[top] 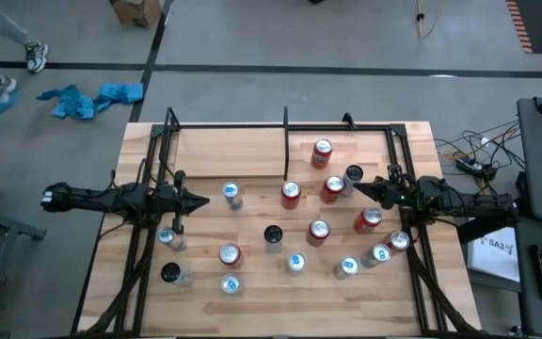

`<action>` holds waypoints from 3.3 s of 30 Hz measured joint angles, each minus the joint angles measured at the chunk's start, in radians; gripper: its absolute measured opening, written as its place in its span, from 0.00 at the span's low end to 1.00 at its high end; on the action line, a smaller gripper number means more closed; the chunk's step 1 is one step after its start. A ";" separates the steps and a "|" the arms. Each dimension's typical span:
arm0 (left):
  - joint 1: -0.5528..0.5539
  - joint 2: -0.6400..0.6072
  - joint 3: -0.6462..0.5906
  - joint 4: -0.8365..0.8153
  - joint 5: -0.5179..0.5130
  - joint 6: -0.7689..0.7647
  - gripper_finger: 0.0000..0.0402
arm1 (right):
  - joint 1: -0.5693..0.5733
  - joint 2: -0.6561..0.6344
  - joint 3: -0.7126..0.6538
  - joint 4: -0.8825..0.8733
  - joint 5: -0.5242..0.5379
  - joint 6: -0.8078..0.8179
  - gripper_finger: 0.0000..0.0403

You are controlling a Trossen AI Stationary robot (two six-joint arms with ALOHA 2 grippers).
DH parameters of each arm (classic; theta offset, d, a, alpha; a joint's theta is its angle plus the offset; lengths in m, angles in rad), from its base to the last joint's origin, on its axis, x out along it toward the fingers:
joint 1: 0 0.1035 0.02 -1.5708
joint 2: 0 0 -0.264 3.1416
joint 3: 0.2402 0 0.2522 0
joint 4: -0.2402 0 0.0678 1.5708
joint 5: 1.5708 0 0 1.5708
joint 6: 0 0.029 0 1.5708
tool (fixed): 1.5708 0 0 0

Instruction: Place canned beverage on shelf

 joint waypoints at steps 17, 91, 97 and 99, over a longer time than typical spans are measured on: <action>0.000 0.000 0.000 0.000 0.000 0.000 0.00 | 0.000 0.000 0.000 0.000 0.000 0.000 0.02; 0.000 0.000 0.000 0.241 -0.001 -0.248 0.00 | 0.000 0.000 0.000 0.000 0.000 0.008 0.02; 0.000 0.000 0.000 0.287 -0.001 -0.236 0.00 | 0.000 0.000 0.000 0.000 0.000 0.007 0.02; 0.000 0.000 0.000 0.287 -0.001 -0.238 0.00 | 0.000 0.000 0.000 0.000 0.000 0.007 0.02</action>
